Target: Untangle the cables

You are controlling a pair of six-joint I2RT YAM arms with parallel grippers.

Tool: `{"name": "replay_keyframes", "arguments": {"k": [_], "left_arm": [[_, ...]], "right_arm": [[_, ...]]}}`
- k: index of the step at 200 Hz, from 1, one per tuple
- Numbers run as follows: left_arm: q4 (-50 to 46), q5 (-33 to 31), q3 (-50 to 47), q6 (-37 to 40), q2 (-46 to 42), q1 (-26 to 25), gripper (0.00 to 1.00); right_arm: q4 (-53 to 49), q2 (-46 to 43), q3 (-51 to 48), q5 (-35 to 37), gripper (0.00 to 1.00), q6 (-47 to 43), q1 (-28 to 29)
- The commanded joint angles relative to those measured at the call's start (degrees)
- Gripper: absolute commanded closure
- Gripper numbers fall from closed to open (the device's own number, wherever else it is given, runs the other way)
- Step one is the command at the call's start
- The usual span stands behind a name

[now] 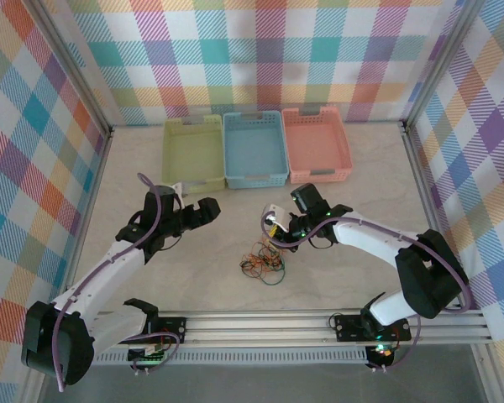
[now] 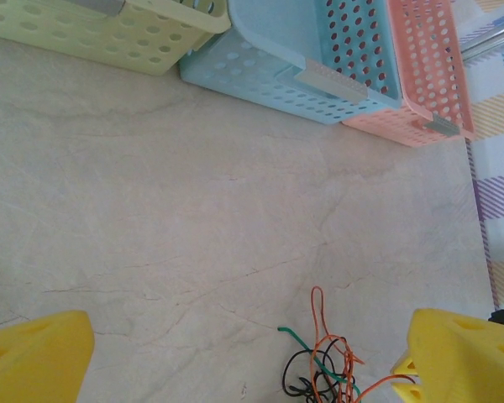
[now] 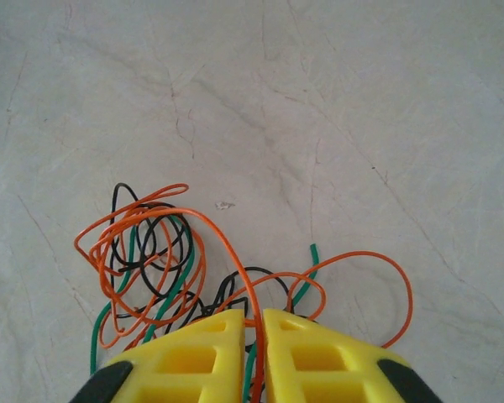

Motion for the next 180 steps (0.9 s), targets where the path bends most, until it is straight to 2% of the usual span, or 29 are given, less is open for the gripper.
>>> {"name": "replay_keyframes", "arguments": {"k": [1, 26, 61, 84, 101, 112, 121, 148, 180], "left_arm": [[-0.64, -0.22, -0.1, 0.99, -0.02, -0.8, 0.04], [-0.6, 0.16, -0.01, 1.15, 0.05, -0.95, 0.04], [1.26, 3.67, -0.14, 1.58, 0.0, -1.8, 0.09], [2.45, 5.04, 0.12, 2.54, 0.23, -3.91, 0.13], [2.91, 5.86, 0.67, 3.55, 1.1, -5.62, 0.21], [3.18, 6.21, 0.85, 4.35, 1.76, -6.71, 0.3], [3.27, 6.22, 1.13, 4.81, 2.51, -7.6, 0.35], [3.05, 6.92, 2.93, 6.9, 6.16, -10.52, 0.37], [-0.6, 5.22, 7.14, 11.04, 11.56, -15.21, 0.38]], "right_arm": [[2.77, -0.19, -0.66, -1.09, 0.88, -0.82, 0.47], [7.47, -2.32, -3.02, -0.85, 0.92, 0.71, 0.51], [18.66, -6.64, -6.22, -0.06, 1.0, 7.98, 0.51], [26.55, -7.45, -7.44, 0.21, 1.0, 14.68, 0.51], [31.43, -7.45, -9.25, -0.74, 1.0, 18.81, 0.51], [34.51, -7.45, -10.87, -0.72, 1.0, 20.82, 0.51], [36.69, -7.53, -12.28, -0.25, 1.0, 21.49, 0.51], [41.65, -6.73, -15.88, 4.24, 1.0, 21.75, 0.51], [43.07, -6.05, -16.55, 4.53, 1.0, 24.79, 0.51]]}}
